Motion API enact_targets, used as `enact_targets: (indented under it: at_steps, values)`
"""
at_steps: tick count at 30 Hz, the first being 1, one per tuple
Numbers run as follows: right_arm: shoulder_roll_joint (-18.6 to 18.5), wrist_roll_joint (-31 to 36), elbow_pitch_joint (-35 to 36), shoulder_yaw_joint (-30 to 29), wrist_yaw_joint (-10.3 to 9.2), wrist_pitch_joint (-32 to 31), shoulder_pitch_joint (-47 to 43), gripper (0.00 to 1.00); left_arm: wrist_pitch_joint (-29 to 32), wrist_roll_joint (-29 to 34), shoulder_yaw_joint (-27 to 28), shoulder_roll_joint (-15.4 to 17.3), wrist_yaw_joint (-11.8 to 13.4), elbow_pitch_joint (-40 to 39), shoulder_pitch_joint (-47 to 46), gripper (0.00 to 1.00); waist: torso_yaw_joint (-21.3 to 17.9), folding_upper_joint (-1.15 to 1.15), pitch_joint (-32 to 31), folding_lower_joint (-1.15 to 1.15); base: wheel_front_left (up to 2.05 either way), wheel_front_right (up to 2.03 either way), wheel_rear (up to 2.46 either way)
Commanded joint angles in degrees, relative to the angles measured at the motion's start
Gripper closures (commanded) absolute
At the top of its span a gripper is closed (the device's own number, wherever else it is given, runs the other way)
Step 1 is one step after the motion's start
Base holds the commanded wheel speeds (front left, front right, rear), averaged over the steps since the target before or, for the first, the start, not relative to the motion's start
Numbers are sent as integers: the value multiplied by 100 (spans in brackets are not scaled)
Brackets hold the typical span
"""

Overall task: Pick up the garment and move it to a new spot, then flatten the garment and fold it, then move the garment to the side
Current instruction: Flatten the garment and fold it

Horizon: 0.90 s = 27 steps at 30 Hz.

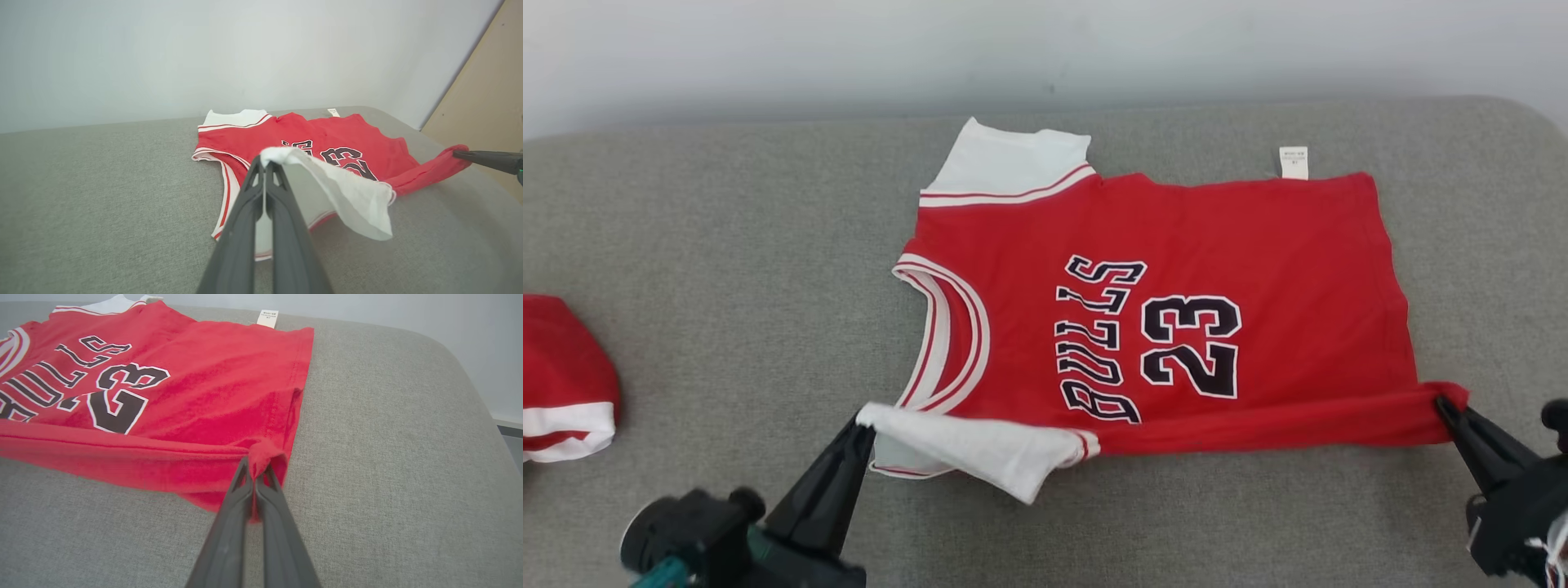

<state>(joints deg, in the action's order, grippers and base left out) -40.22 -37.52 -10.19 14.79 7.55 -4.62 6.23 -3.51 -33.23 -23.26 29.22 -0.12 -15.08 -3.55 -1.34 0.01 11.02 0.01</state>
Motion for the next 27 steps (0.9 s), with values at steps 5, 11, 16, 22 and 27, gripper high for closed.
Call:
enact_targets:
  at_steps: [5,11,16,22,27]
  values:
    - [244,224,-316,-62,-14,-56,538,100,-259,228,-63,-174,-209,718,-764,100,-107,-1,326,-1,0,0,0]
    - [514,363,-859,54,-14,48,1165,100,-572,477,-181,-310,-380,1536,-1508,100,-174,-1,517,-1,0,0,0]
    - [615,400,-1281,184,-15,209,1470,96,-709,377,-426,-473,-606,2230,-2048,100,-141,-1,625,-1,0,0,0]
    - [782,486,-1709,329,-15,712,1791,25,-949,773,-741,-487,-673,3286,-2648,100,-163,-1,698,-1,0,0,0]
    - [848,464,-1886,460,-15,1278,1772,0,-1139,888,-622,-663,-589,3734,-2734,0,-202,-1,650,-1,0,0,0]
